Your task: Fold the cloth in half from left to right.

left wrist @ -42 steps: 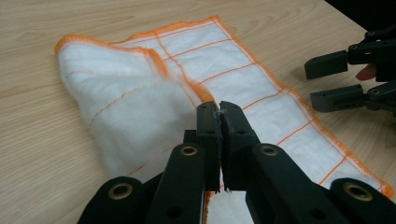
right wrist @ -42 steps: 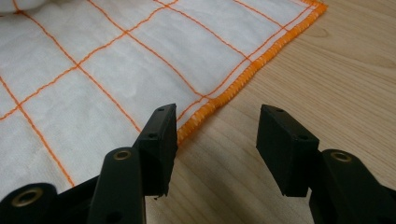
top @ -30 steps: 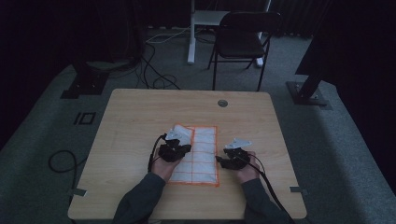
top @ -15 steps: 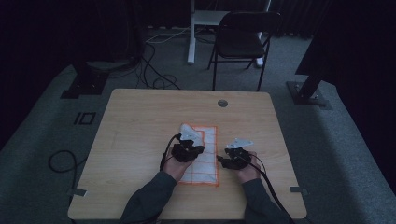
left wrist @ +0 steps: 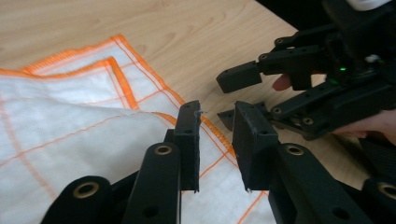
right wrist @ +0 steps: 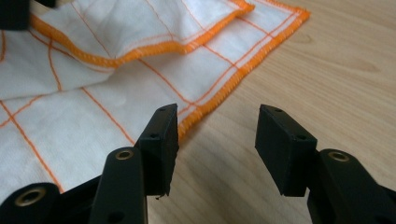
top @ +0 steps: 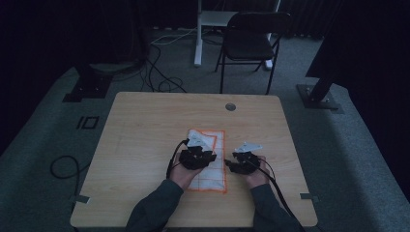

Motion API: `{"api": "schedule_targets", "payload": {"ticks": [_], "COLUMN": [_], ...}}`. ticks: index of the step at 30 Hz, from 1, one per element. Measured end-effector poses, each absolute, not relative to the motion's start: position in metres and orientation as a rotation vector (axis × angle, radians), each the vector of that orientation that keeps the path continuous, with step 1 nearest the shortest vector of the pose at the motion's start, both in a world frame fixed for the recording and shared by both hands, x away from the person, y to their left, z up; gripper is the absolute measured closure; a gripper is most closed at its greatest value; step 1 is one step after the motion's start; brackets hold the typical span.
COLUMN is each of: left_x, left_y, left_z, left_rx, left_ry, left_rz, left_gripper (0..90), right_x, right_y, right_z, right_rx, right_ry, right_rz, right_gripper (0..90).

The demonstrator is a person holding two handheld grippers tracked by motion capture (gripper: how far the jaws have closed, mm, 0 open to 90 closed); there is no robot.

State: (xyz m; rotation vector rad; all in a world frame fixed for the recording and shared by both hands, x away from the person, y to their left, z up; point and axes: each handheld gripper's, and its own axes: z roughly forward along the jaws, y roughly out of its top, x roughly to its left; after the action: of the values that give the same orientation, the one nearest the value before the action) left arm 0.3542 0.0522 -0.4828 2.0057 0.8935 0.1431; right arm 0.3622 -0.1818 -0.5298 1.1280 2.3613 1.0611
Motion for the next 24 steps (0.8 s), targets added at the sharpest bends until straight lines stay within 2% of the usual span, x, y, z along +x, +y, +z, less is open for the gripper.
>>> {"api": "schedule_targets", "payload": {"ticks": [15,18,19,20,24], "left_x": [0.339,0.338,0.338,0.338,0.334], "left_y": [0.096,0.104,0.104,0.107,0.113], "left_z": [-0.485,-0.488,-0.488,-0.489,-0.493], "left_rx": [1.995,1.994,1.994,1.994,1.997], "left_ry": [0.961,0.984,0.984,0.999,1.017], "left_rz": [0.242,0.252,0.252,0.262,0.277], "left_gripper": [70.4,70.3,70.2,70.0,69.8], "right_x": [0.377,0.381,0.381,0.384,0.39], "right_y": [-0.168,-0.165,-0.165,-0.162,-0.157], "right_z": [-0.52,-0.519,-0.519,-0.518,-0.517], "right_rx": [1.086,1.074,1.074,1.061,1.059], "right_ry": [2.346,2.352,2.352,2.36,2.355], "right_rz": [1.056,1.065,1.065,1.074,1.081], "right_gripper": [59.0,66.3,66.3,70.5,74.9]}}
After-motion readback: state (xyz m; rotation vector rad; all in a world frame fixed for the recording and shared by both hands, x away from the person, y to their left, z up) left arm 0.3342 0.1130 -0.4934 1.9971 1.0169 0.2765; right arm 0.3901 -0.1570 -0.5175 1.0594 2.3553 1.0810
